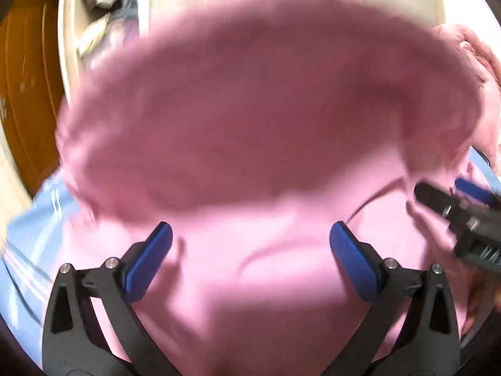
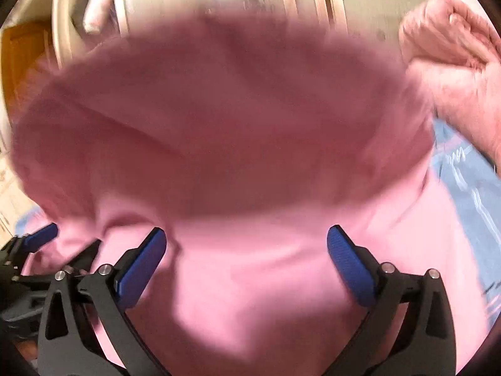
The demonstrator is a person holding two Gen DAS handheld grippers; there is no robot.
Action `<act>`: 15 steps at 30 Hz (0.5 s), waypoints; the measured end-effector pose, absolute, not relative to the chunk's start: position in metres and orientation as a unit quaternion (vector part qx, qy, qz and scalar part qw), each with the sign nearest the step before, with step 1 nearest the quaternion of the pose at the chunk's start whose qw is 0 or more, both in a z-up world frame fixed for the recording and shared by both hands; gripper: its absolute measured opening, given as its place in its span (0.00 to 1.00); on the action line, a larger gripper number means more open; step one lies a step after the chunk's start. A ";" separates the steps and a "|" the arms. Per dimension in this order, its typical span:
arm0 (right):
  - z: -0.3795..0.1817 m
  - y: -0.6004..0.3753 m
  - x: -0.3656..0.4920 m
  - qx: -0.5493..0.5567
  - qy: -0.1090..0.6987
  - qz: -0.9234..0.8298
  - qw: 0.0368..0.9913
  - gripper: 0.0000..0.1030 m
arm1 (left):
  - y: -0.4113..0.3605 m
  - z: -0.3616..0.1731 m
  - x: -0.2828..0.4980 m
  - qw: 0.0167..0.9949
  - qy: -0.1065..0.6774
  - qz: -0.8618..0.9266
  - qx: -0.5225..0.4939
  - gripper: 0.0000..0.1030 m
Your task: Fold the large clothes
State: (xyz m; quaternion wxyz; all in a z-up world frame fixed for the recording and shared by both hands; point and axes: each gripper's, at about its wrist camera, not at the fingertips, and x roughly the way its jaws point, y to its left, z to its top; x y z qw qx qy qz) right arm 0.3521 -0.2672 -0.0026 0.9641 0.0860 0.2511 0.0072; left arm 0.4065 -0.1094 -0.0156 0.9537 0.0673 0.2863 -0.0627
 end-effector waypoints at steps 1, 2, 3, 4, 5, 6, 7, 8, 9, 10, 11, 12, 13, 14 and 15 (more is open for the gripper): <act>0.007 -0.267 0.356 0.083 0.242 0.008 0.967 0.99 | -0.113 -0.010 0.412 0.954 0.281 -0.066 0.076 0.98; 0.014 -0.267 0.363 0.083 0.240 0.011 0.967 0.99 | -0.116 -0.004 0.423 0.954 0.281 -0.069 0.085 0.98; 0.020 -0.270 0.379 0.084 0.255 0.016 0.963 0.99 | -0.118 -0.002 0.431 0.953 0.282 -0.071 0.087 0.98; 0.021 -0.274 0.393 0.086 0.271 0.016 0.959 0.99 | -0.119 0.002 0.445 0.953 0.283 -0.070 0.085 0.98; 0.019 -0.278 0.410 0.086 0.281 0.014 0.956 0.99 | -0.119 0.005 0.453 0.952 0.286 -0.068 0.083 0.98; 0.017 -0.282 0.420 0.084 0.285 0.009 0.955 0.99 | -0.117 0.010 0.469 0.950 0.295 -0.068 0.070 0.98; 0.013 -0.286 0.433 0.081 0.295 -0.002 0.952 0.99 | -0.113 0.012 0.480 0.949 0.302 -0.071 0.057 0.98; 0.009 -0.288 0.440 0.080 0.301 -0.008 0.950 0.99 | -0.107 0.012 0.492 0.948 0.307 -0.072 0.046 0.98; 0.000 -0.294 0.451 0.087 0.313 -0.012 0.946 0.99 | -0.102 0.009 0.508 0.947 0.311 -0.063 0.046 0.98; -0.012 -0.297 0.460 0.100 0.325 -0.010 0.940 0.99 | -0.099 -0.001 0.523 0.944 0.322 -0.054 0.056 0.98; -0.023 -0.303 0.467 0.116 0.336 -0.004 0.935 0.99 | -0.094 -0.015 0.535 0.937 0.341 -0.056 0.053 0.98; -0.034 -0.306 0.474 0.132 0.345 0.002 0.929 0.99 | -0.090 -0.023 0.540 0.934 0.351 -0.061 0.040 0.98; -0.042 -0.305 0.476 0.134 0.345 0.000 0.929 0.99 | -0.086 -0.031 0.546 0.933 0.354 -0.063 0.023 0.98; -0.045 -0.301 0.477 0.132 0.344 -0.002 0.929 0.99 | -0.087 -0.033 0.551 0.934 0.352 -0.063 0.017 0.98; -0.050 -0.299 0.479 0.127 0.346 -0.007 0.929 0.99 | -0.088 -0.037 0.552 0.936 0.346 -0.059 0.019 0.98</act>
